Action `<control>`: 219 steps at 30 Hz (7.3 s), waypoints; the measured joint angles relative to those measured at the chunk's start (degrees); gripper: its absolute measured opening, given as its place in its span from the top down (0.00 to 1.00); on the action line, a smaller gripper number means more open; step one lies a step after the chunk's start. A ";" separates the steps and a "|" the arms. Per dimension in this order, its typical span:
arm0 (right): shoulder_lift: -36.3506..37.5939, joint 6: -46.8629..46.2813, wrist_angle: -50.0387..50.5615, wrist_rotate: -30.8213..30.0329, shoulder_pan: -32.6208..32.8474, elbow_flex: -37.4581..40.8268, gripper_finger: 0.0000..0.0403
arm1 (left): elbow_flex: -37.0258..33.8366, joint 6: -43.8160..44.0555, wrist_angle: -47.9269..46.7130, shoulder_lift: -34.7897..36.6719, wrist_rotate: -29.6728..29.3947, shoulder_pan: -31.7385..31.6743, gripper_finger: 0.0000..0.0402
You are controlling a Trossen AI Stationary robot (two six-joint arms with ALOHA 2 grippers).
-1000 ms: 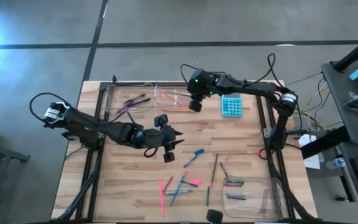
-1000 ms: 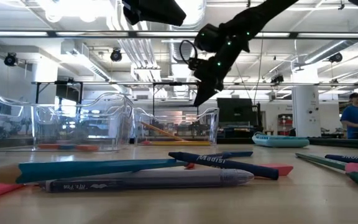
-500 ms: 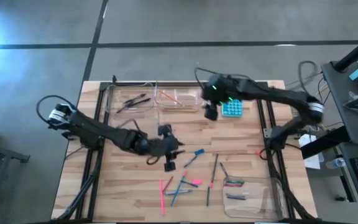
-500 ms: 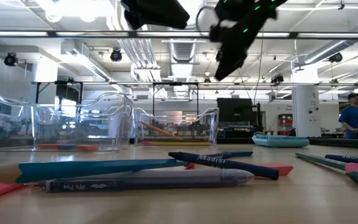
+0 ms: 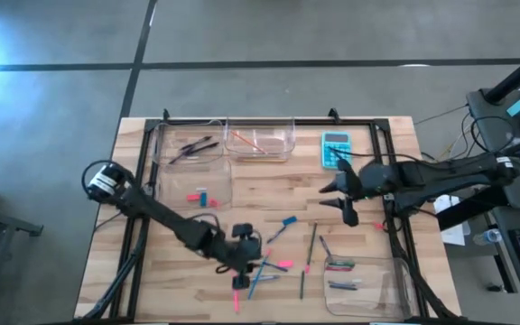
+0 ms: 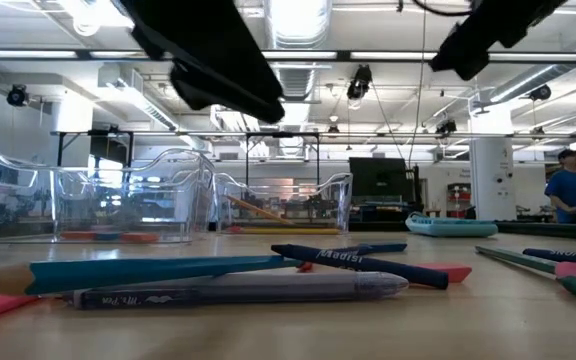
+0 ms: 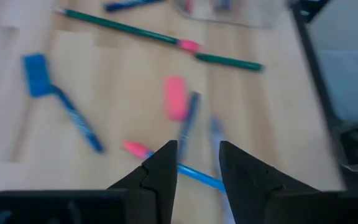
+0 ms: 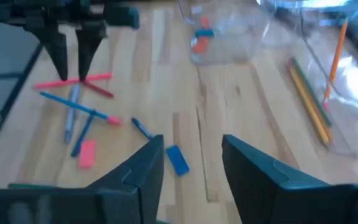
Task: Sort crayons/erasers/pens/pencils in bins
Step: Put the blue crayon into the bottom right transparent bin
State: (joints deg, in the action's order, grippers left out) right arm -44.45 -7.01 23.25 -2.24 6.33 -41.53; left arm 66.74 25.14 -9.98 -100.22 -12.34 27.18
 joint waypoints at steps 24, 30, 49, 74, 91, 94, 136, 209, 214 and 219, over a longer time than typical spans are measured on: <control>-1.79 0.58 -4.95 -3.82 3.93 1.74 0.63 | 6.40 -11.04 6.53 -12.66 4.64 -2.21 0.62; -1.43 0.58 -4.76 -3.82 3.93 1.77 0.63 | 6.39 -12.19 6.53 -13.77 4.79 -2.60 0.53; -1.44 0.58 -4.72 -3.82 3.93 1.77 0.63 | 4.98 -15.46 7.07 -13.79 1.55 -2.93 0.52; -2.18 0.58 -4.72 -3.82 3.93 1.79 0.63 | 5.34 -16.50 9.69 -18.08 3.87 -3.08 0.56; -1.34 0.05 -4.68 -3.52 3.93 1.79 0.63 | 6.64 -16.57 9.79 -15.56 3.90 -3.55 0.96; -0.01 -0.64 -4.78 -2.38 4.29 1.81 0.63 | 6.62 -16.59 9.65 -13.05 2.64 -3.61 0.97; -18.02 3.18 -43.76 -18.86 24.02 11.00 0.63 | 3.36 -19.58 26.59 -4.61 -10.56 -7.58 0.97; -3.35 -13.19 -14.88 -6.86 35.02 7.12 0.93 | 3.08 -19.85 25.57 -2.01 -7.87 -5.94 0.58; -3.92 -20.94 -9.48 -5.12 43.39 7.01 0.93 | 2.78 -19.64 25.64 -2.01 -7.96 -6.08 0.58; -7.44 -33.18 -5.33 -5.46 47.89 7.10 0.92 | 2.23 -19.52 26.08 -2.01 -7.93 -6.02 0.58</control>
State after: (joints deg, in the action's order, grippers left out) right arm -51.89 -40.20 17.91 -7.70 54.21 -34.44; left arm 68.97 5.62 16.10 -102.24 -20.27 21.16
